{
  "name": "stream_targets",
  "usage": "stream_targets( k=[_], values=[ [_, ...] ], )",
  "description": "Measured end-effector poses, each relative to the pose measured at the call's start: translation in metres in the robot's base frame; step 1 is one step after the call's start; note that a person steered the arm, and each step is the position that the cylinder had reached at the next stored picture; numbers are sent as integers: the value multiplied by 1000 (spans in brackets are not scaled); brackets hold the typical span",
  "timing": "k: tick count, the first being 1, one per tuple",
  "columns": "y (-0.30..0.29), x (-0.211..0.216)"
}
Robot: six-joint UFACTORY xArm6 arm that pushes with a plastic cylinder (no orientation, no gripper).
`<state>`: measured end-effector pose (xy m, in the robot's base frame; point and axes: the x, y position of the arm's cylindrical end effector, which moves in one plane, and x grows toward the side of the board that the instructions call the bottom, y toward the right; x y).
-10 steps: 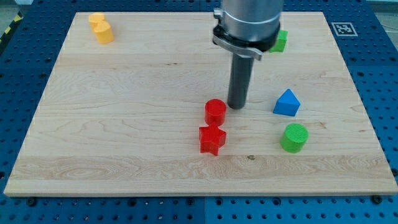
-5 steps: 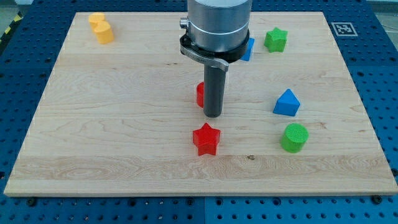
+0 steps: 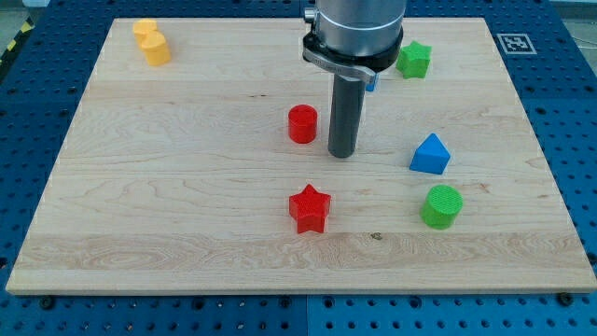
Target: Separate the red circle from the red star
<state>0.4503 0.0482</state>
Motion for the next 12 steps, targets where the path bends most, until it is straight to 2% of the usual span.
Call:
stream_targets(
  k=[1,4,5,10,12],
  values=[
    [-3,-16],
    [-15,-22],
    [-15,-4],
    [-19,28],
    [-33,29]
  ],
)
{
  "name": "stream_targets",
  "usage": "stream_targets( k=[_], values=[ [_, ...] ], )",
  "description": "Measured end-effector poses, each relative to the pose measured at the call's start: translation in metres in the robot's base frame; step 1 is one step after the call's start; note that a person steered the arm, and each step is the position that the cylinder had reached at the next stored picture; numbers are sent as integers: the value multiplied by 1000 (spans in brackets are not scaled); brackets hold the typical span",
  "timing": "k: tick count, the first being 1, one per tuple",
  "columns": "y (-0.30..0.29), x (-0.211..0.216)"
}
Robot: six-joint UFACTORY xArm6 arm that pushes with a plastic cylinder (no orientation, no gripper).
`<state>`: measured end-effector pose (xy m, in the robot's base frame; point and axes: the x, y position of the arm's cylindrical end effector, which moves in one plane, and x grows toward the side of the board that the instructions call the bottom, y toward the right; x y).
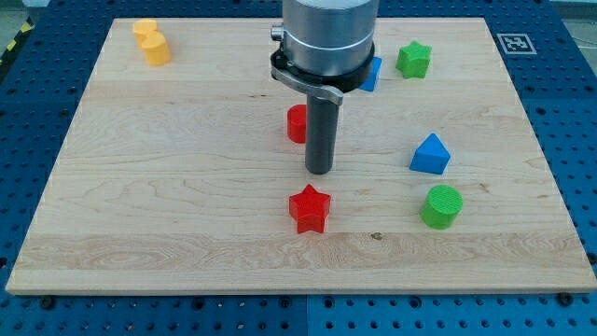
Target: Separate the red circle from the red star
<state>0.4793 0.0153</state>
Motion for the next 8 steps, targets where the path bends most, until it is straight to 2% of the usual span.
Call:
stream_targets(
  k=[2,4,5,8],
  values=[
    [18,-18],
    [-34,-65],
    [-39,-84],
    [-44,-88]
  ],
)
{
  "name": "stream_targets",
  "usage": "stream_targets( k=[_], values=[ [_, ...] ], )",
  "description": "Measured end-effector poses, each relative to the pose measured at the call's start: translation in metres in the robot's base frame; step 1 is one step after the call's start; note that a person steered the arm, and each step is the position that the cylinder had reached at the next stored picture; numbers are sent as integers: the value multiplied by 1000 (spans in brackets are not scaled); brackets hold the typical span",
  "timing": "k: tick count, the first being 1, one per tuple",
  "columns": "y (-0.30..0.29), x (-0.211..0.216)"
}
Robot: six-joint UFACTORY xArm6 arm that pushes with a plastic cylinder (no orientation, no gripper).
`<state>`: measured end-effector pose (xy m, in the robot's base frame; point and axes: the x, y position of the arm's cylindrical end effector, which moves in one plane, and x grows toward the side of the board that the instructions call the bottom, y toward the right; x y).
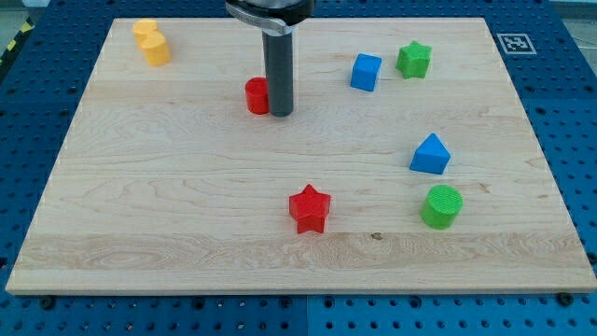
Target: Separate the red circle from the red star
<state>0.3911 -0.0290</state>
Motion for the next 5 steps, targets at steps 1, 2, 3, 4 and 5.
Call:
stream_targets(
  k=[1,2,3,4,5],
  values=[
    [-11,20],
    [-21,20],
    [-31,1],
    [-31,1],
    [-32,1]
  ],
)
